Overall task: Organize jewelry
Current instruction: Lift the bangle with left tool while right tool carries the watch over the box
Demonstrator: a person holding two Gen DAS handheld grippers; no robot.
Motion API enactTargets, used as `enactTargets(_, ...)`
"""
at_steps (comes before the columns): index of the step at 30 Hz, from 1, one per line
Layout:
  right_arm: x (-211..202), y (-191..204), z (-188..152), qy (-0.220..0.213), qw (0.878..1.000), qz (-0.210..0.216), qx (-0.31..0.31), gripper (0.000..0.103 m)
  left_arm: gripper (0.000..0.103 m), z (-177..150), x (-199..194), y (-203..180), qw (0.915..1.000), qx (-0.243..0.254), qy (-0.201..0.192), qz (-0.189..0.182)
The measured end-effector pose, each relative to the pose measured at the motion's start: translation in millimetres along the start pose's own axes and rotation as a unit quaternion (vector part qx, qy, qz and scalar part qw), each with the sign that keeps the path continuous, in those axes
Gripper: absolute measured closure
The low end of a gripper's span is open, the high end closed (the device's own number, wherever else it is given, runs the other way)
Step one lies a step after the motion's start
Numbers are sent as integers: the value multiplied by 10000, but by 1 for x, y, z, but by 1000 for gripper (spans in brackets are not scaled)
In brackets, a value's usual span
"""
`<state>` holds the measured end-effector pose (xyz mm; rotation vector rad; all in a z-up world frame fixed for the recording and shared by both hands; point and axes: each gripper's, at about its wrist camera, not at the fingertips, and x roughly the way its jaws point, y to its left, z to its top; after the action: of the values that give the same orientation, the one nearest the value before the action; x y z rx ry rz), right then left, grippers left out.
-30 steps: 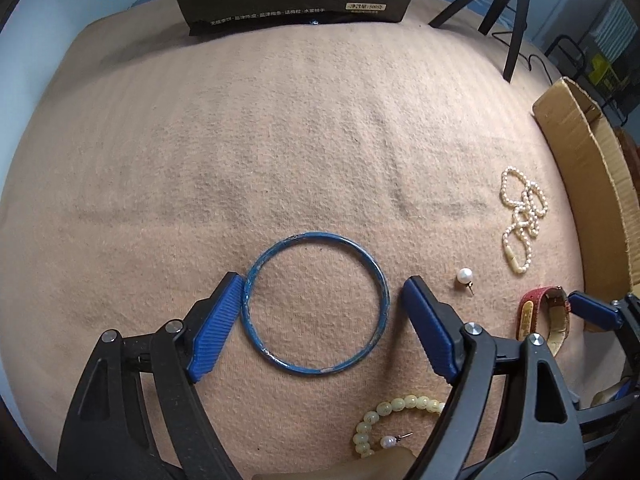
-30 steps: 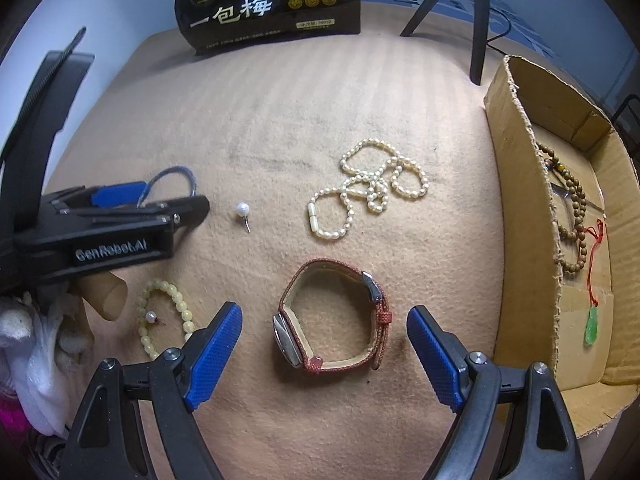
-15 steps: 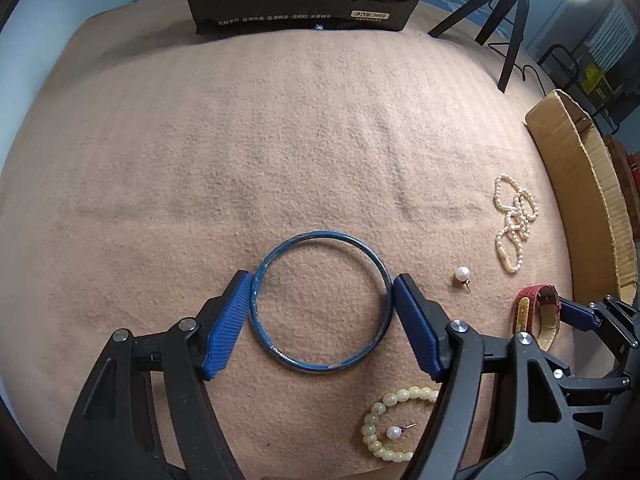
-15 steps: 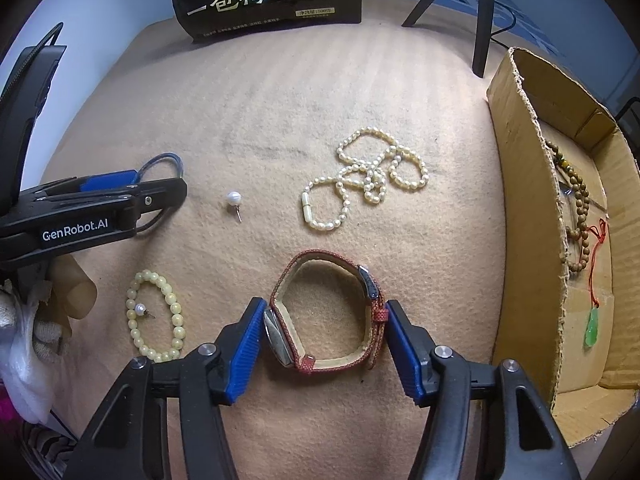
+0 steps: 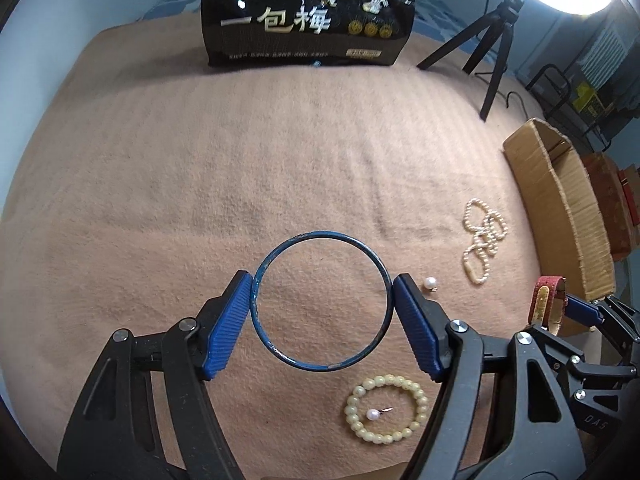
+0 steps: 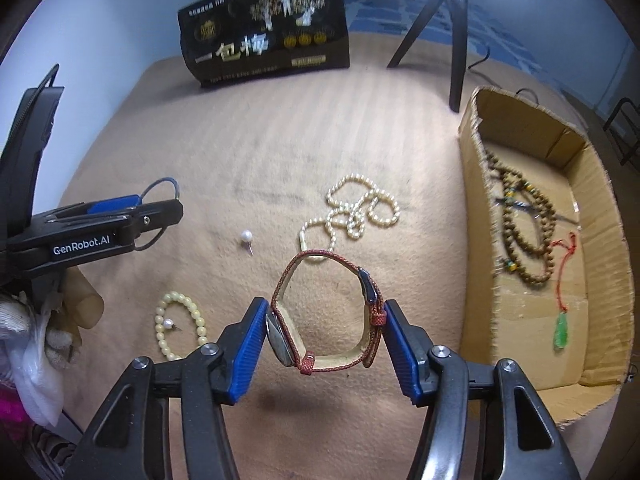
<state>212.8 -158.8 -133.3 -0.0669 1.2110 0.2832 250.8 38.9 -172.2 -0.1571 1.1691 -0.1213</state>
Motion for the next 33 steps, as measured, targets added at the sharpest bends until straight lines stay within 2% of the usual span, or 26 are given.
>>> enactTargets(13, -51, -39, -3, -562, 9978, -226, 257, 44, 29, 4, -39, -51, 9977, 360, -429, -374)
enactTargets(21, -75, -84, -8, -836, 9930, -289, 785, 44, 29, 2, -52, -99, 9938, 696, -540, -674)
enactTargets(33, -82, -152, -21, -877, 9852, -472, 1395, 44, 29, 1, -51, -170, 9872, 1039, -569, -1071)
